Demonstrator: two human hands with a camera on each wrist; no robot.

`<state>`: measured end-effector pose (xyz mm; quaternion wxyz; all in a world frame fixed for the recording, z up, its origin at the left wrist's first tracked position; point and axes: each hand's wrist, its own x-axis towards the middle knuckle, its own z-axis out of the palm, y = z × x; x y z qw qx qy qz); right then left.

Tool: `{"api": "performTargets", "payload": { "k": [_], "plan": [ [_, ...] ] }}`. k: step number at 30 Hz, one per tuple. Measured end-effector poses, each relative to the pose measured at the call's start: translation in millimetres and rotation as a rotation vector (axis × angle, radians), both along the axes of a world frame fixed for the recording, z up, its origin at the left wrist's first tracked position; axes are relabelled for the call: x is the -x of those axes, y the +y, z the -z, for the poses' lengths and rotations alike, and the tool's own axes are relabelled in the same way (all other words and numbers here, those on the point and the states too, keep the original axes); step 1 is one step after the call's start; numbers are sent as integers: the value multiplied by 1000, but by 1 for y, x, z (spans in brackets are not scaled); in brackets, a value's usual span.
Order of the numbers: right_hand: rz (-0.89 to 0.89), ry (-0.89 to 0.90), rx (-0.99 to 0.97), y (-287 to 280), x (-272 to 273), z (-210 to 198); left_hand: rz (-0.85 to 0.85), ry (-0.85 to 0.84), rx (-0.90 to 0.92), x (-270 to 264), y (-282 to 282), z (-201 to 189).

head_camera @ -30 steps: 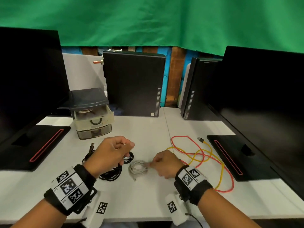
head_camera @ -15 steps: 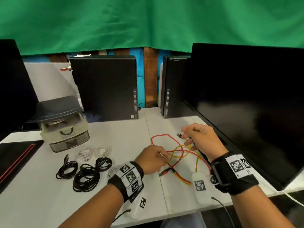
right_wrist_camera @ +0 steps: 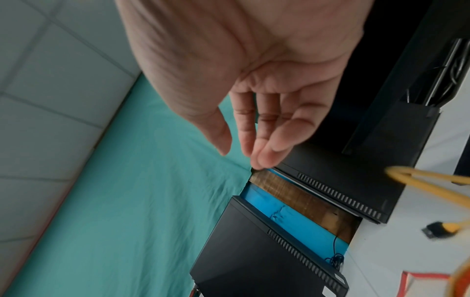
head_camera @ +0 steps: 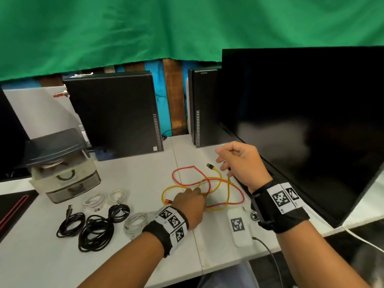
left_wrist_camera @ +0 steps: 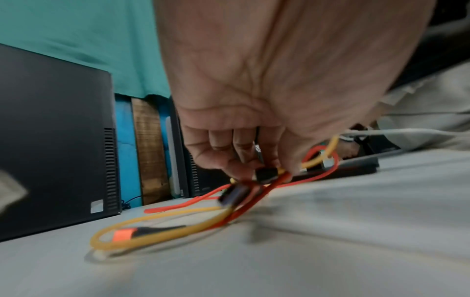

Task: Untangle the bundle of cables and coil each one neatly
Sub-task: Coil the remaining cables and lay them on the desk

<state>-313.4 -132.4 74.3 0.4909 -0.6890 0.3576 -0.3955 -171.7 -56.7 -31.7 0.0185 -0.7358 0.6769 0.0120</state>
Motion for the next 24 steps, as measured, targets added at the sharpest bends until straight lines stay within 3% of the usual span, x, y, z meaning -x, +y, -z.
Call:
{"api": "performTargets", "payload": {
  "k": [4, 9, 14, 19, 21, 24],
  "plan": [
    [6, -29, 11, -2, 0, 0, -56, 235, 296, -20, 6, -21],
    [-37, -5, 37, 8, -10, 7, -252, 715, 663, -41, 10, -65],
    [-124, 62, 152, 30, -26, 16, -169, 920, 606, -42, 34, -113],
    [-339, 2, 346, 55, -35, 16, -145, 1264, 263, -35, 88, -121],
    [-388, 33, 410, 63, -39, 18, -151, 1284, 285, -30, 107, -116],
    [-367, 102, 446, 66, -45, 26, -136, 1348, 459, -32, 129, -118]
  ]
}}
